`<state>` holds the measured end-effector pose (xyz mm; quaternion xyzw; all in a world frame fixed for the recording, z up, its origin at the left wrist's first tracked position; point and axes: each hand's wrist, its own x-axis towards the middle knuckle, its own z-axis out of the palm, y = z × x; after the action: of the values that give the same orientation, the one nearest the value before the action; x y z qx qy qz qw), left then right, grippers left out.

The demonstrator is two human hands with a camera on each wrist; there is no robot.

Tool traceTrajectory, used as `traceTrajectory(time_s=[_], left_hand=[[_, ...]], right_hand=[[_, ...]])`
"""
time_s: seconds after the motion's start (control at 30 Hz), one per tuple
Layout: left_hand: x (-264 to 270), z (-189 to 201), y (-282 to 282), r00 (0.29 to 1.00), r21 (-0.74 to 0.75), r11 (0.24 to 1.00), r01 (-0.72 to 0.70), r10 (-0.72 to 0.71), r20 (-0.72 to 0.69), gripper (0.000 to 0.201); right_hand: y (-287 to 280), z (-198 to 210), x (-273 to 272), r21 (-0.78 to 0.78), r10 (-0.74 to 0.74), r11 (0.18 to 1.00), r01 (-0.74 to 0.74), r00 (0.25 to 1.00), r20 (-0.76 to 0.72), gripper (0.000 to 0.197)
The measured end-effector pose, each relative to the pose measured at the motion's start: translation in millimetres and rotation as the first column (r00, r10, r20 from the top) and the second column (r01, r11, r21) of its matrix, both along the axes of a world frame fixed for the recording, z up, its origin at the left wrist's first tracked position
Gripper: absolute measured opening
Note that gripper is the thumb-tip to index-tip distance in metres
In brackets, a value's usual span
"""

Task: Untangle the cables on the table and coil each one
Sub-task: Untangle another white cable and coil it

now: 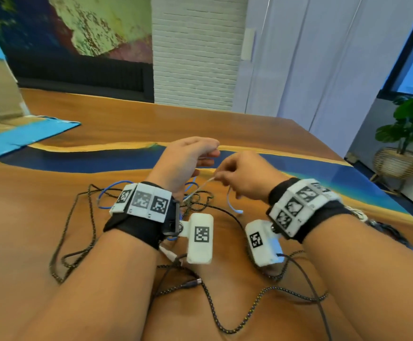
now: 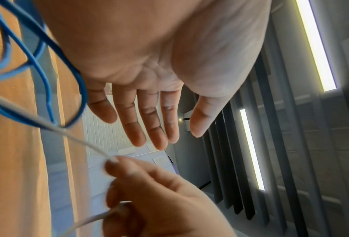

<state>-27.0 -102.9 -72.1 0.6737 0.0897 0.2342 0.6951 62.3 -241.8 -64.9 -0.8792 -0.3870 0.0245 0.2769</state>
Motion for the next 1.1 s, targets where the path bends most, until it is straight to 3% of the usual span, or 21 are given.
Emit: traceTrajectory(time_s=[0.07, 0.1, 0.17, 0.23, 0.3, 0.47, 0.57, 0.63, 0.7, 0.77, 0.8, 0.9, 0.97, 1.03, 1.1], left_hand=[[0, 0, 0, 0.999, 0.061, 0.997, 0.043, -0.043, -0.011, 0.014], [0, 0, -2, 0.997, 0.095, 0.993, 0.069, -0.067, -0.026, 0.015], [-1, 1, -5, 0.989, 0.153, 0.978, 0.14, -0.13, -0.076, 0.018], [-3, 0, -10, 0.968, 0.188, 0.955, 0.231, -0.207, -0.138, 0.017], [-4, -1, -15, 0.953, 0.212, 0.935, 0.285, -0.253, -0.167, 0.016], [-4, -1, -14, 0.965, 0.287, 0.928, 0.238, -0.191, -0.18, 0.009], [-3, -4, -13, 0.973, 0.27, 0.943, 0.197, -0.154, -0.173, 0.01], [0, -6, -17, 0.991, 0.169, 0.979, 0.115, -0.101, -0.09, 0.01], [4, -7, -23, 0.999, 0.024, 0.999, 0.037, -0.037, 0.005, 0.009], [7, -7, -29, 0.998, -0.087, 0.996, 0.034, -0.029, 0.058, 0.014], [8, -7, -31, 0.996, -0.127, 0.99, 0.062, -0.052, 0.075, 0.015], [5, -7, -39, 0.984, -0.14, 0.977, 0.162, -0.151, 0.091, 0.015], [4, -8, -45, 0.977, -0.1, 0.974, 0.205, -0.198, 0.08, 0.015], [3, -9, -50, 0.973, -0.077, 0.971, 0.227, -0.222, 0.059, 0.015], [3, -11, -50, 0.971, -0.063, 0.969, 0.24, -0.24, 0.019, 0.015]], right_hand=[[-14, 9, 2, 0.283, -0.03, 0.957, 0.057, 0.995, -0.097, 0.017], [-22, 14, 2, 0.439, -0.026, 0.895, 0.083, 0.991, -0.134, 0.017], [-40, 24, 2, 0.706, 0.01, 0.693, 0.149, 0.976, -0.216, 0.017], [-59, 29, 4, 0.843, 0.069, 0.494, 0.214, 0.956, -0.284, 0.019], [-76, 26, 6, 0.867, 0.044, 0.438, 0.237, 0.958, -0.284, 0.02], [-107, -2, 16, 0.813, -0.257, 0.48, 0.329, 0.939, -0.229, 0.017], [-118, -17, 18, 0.745, -0.332, 0.522, 0.415, 0.904, -0.27, 0.011], [-118, -23, 13, 0.692, -0.335, 0.591, 0.413, 0.907, -0.255, 0.029], [-112, -24, 7, 0.735, -0.271, 0.546, 0.402, 0.915, -0.298, 0.047], [-104, -21, -1, 0.794, -0.122, 0.408, 0.45, 0.889, -0.442, 0.039], [-98, -21, -6, 0.78, -0.061, 0.394, 0.487, 0.86, -0.506, 0.035], [-80, -26, -23, 0.6, 0.008, 0.652, 0.463, 0.787, -0.617, 0.034], [-71, -32, -34, 0.533, 0.12, 0.763, 0.365, 0.731, -0.672, 0.034], [-65, -38, -40, 0.559, 0.23, 0.778, 0.287, 0.697, -0.679, 0.027], [-65, -40, -38, 0.597, 0.251, 0.749, 0.288, 0.71, -0.658, 0.02]])
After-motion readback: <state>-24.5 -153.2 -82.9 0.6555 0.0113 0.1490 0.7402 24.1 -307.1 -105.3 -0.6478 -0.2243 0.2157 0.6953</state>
